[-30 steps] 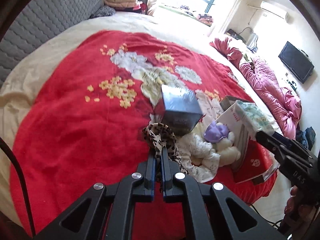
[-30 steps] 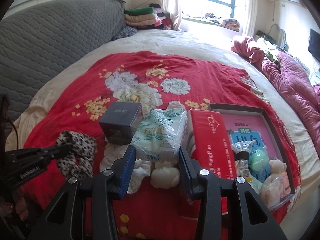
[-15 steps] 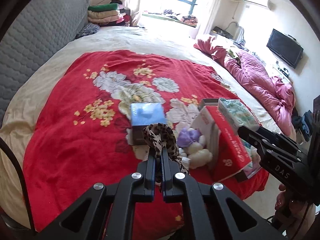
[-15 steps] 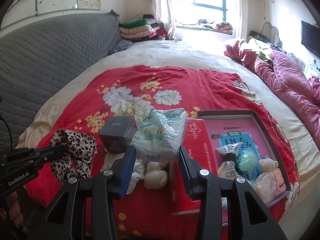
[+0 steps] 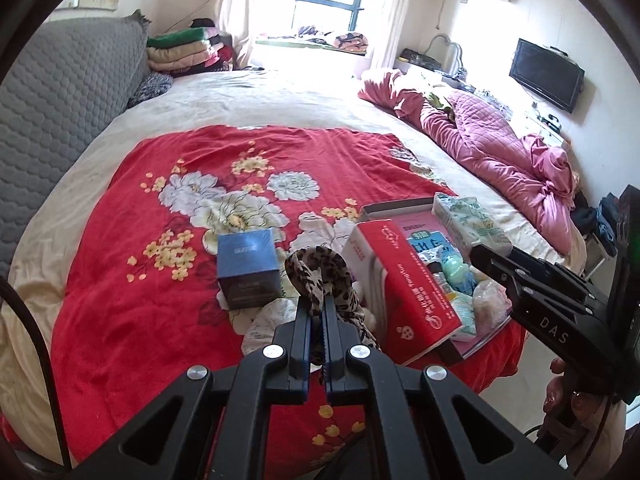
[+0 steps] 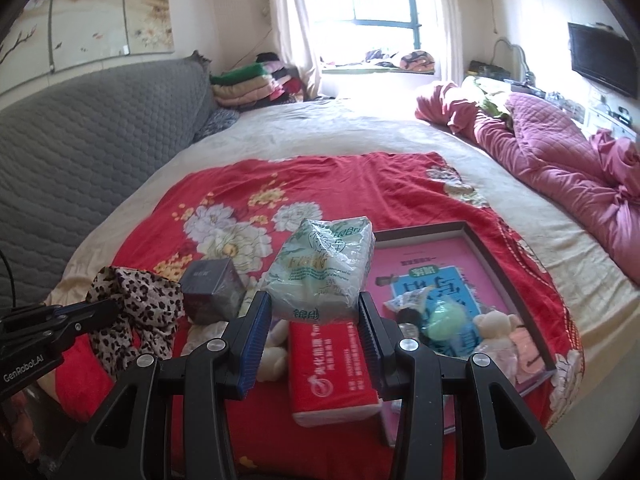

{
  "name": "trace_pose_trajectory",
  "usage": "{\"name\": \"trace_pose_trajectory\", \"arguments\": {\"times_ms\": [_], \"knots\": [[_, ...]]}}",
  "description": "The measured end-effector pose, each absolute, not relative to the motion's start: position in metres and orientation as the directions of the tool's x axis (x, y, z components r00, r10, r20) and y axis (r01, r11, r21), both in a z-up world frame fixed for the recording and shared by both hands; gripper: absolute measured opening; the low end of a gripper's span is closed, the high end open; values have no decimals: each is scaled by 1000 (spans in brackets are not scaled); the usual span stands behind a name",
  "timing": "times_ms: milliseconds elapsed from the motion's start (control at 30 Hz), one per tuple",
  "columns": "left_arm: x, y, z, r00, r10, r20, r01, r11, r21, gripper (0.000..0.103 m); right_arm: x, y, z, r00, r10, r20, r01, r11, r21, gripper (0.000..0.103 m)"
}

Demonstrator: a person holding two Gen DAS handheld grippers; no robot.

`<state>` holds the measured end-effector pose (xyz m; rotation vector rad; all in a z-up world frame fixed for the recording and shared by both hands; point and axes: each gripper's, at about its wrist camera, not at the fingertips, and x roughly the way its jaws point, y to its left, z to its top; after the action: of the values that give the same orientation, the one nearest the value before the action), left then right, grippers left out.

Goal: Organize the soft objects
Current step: 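Lift and carry the leopard cloth with the left tool while the right tool carries the wipes, then lower the leopard cloth into the tray with the left tool while the right tool lowers the wipes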

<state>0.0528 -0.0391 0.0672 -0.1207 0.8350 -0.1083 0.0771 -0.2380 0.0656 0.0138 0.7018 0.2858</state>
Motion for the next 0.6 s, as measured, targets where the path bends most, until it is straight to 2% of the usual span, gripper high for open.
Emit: {"name": "trace_pose_trajectory", "arguments": {"times_ms": [600], "knots": [[82,-142,99,666,-212,-715,224,971,-79,4,66,-331,75,783,159,-602,-91,986,142,44]]}}
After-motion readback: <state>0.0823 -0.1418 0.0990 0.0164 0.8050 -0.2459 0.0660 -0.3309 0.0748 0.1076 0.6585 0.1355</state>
